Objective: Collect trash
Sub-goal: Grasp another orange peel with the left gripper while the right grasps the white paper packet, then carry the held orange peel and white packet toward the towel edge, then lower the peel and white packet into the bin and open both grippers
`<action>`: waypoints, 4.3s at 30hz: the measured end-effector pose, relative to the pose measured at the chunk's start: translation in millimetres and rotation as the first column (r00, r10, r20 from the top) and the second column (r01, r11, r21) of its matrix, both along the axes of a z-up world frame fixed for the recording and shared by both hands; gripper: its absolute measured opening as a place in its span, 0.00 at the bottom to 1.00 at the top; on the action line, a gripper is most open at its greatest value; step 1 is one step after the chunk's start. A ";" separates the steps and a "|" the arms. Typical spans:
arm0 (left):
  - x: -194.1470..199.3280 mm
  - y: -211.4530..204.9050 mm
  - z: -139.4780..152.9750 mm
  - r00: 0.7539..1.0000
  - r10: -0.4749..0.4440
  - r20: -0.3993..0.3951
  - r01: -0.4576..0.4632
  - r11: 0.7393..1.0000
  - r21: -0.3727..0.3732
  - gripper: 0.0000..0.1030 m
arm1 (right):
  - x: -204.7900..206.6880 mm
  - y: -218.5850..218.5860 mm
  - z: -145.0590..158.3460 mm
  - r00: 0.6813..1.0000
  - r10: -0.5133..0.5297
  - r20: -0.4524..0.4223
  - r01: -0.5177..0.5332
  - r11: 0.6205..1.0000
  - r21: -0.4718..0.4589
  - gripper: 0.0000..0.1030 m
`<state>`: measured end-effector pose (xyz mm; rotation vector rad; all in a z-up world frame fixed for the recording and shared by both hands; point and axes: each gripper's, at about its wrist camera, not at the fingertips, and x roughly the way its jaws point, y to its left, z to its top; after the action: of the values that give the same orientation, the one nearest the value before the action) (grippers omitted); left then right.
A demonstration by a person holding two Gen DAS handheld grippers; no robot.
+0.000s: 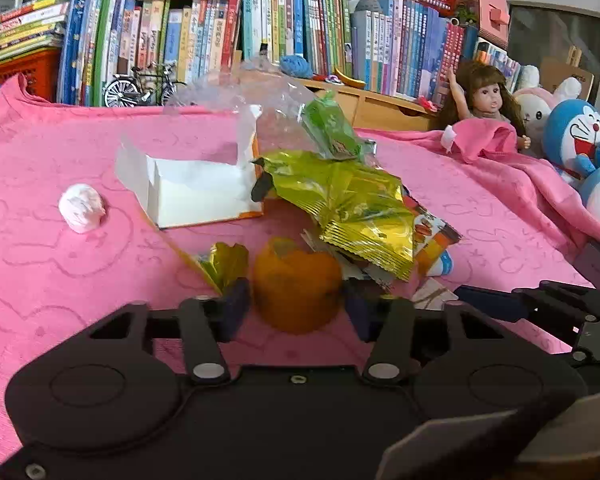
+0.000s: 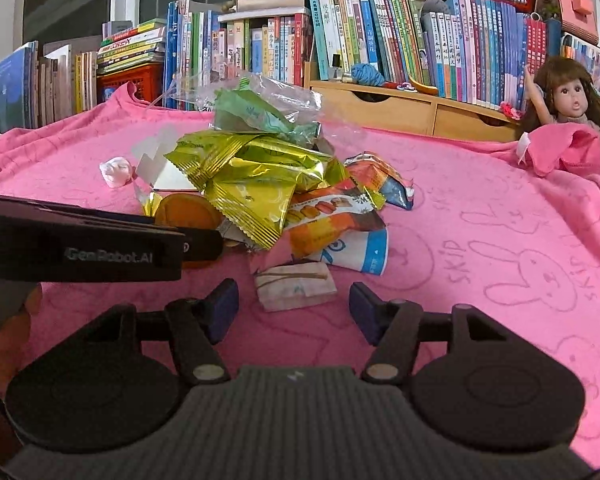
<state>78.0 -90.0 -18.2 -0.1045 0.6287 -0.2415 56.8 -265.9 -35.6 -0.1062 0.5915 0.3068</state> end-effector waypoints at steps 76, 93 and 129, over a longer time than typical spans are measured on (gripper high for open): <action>-212.9 92.7 -3.6 0.990 0.056 -0.126 -0.048 0.997 0.065 0.31 | -189.6 53.8 -5.3 0.999 0.044 -0.005 -0.043 0.994 0.102 0.49; -220.3 90.3 -53.4 0.954 0.061 -0.295 -0.034 0.995 0.096 0.31 | -197.7 57.6 -58.0 0.975 0.036 -0.220 -0.007 0.991 0.132 0.49; -205.1 78.9 -121.6 0.845 0.090 -0.526 -0.002 0.986 0.165 0.32 | -183.1 61.6 -111.0 0.911 -0.017 -0.412 0.054 0.995 0.078 0.53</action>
<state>-127.1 -11.1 -139.8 -0.0307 1.2000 -0.1111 -126.3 -204.3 -146.6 0.0573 0.9971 0.3212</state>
